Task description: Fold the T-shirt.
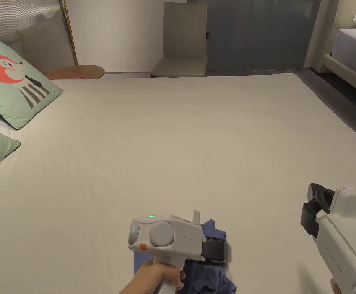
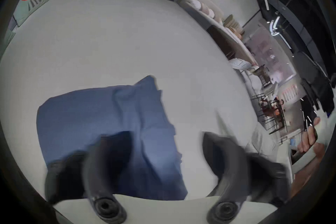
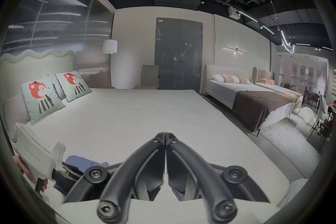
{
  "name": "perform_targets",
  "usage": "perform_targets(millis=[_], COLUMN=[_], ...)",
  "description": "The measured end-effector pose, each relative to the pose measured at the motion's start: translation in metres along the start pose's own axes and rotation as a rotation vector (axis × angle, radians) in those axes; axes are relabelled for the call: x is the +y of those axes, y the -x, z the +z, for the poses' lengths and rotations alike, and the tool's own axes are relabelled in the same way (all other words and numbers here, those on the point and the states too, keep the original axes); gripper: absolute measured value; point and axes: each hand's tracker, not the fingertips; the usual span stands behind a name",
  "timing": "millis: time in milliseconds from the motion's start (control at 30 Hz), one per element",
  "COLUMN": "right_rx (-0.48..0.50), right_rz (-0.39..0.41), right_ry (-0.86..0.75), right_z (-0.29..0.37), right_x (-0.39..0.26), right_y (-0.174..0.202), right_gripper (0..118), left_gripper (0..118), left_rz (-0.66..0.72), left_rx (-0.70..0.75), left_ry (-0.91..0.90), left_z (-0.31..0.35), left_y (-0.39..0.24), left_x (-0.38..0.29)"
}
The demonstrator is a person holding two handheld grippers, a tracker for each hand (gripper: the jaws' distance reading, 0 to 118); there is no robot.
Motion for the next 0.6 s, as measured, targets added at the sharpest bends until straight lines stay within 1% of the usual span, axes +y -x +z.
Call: perform_targets(millis=[33, 67, 133, 167, 300, 333, 367, 400, 433, 467, 500, 533, 600], right_rx=[0.002, 0.002, 0.003, 0.005, 0.016, 0.018, 0.021, 0.023, 0.024, 0.026, 0.028, 0.028, 0.031], right_rz=[-0.003, -0.005, -0.002, -0.001, -0.001, -0.002, -0.002, -0.002, -0.002, -0.003, -0.005, -0.008, -0.015], right_ry=[0.002, 0.001, -0.001, -0.002, -0.007, -0.008, -0.009, -0.010, -0.010, -0.009, -0.011, -0.011, -0.011], right_z=[0.000, 0.000, 0.000, 0.000, 0.001, 0.001, 0.001, 0.001, 0.001, 0.001, 0.001, 0.001, 0.001], right_x=[0.000, 0.000, 0.000, 0.000, 0.002, 0.003, 0.003, 0.002, 0.002, 0.002, 0.002, 0.002, 0.001], right_y=[0.000, 0.000, 0.001, 0.002, 0.005, 0.006, 0.007, 0.007, 0.008, 0.009, 0.009, 0.010, 0.011], right_gripper=[1, 1, 1, 1, 1, 1, 1, 1, 1, 1, 1, 1, 1], left_gripper=[99, 111, 109, 109, 108, 106, 99, 87, 59, 36, 14, 0, 0], left_rz=[-0.009, -0.017, -0.044, -0.064, -0.150, -0.180, -0.196, -0.215, -0.233, -0.238, -0.238, -0.234, -0.216], left_rx=[-0.010, -0.023, -0.038, -0.019, 0.172, 0.231, 0.281, 0.331, 0.377, 0.428, 0.456, 0.473, 0.440], left_ry=[-0.017, -0.064, -0.178, -0.226, -0.442, -0.492, -0.547, -0.592, -0.619, -0.621, -0.600, -0.595, -0.586], left_z=[0.003, 0.009, 0.029, 0.038, 0.071, 0.076, 0.077, 0.080, 0.081, 0.080, 0.071, 0.068, 0.059], left_y=[-0.002, -0.005, -0.012, -0.012, -0.019, -0.018, -0.012, -0.009, -0.006, -0.004, 0.008, 0.014, 0.025], left_x=[0.000, -0.001, -0.006, -0.007, -0.018, -0.022, -0.027, -0.032, -0.037, -0.040, -0.043, -0.047, -0.056])
